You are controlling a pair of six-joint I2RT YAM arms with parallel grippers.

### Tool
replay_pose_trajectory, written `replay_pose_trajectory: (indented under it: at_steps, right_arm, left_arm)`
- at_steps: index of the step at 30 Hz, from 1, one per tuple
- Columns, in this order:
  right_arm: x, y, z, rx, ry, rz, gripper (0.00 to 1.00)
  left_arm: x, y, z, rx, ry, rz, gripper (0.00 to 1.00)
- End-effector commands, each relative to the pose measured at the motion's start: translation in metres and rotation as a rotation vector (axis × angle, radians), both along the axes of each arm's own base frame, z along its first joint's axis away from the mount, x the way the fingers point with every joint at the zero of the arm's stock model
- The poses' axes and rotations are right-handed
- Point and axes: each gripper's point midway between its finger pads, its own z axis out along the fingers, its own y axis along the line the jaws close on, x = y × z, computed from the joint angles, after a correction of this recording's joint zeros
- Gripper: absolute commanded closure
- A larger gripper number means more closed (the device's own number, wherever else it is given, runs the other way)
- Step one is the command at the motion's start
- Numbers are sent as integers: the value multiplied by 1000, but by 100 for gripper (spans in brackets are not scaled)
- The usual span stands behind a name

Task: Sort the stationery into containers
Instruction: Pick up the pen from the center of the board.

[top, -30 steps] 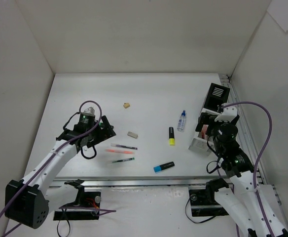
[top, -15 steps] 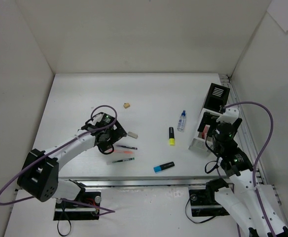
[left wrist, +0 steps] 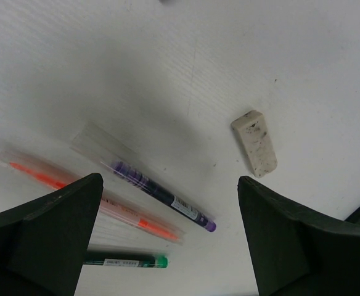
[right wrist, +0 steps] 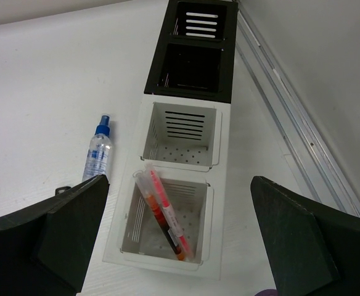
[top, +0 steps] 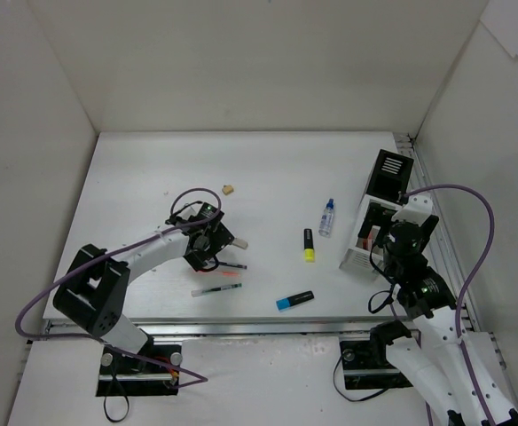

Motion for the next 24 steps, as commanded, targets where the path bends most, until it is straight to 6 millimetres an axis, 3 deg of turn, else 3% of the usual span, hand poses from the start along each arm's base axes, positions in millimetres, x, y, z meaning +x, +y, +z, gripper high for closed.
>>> replay_pose_trajectory:
  at_steps: [1, 4, 12, 17, 24]
  right_arm:
    - [4, -3, 11, 15, -45, -33, 2]
    - [4, -4, 11, 12, -44, -39, 2]
    - [3, -6, 11, 8, -39, -51, 2]
    - [2, -8, 11, 7, -40, -60, 2]
    - [-3, -15, 13, 2, -52, -95, 2]
  left_arm:
    - [26, -10, 19, -26, -74, 40, 14]
    - [22, -9, 9, -16, -49, 42, 17]
    - [14, -4, -6, 7, -20, 63, 38]
    - [20, -4, -9, 19, -33, 76, 53]
    - [27, -6, -23, 63, 14, 93, 59]
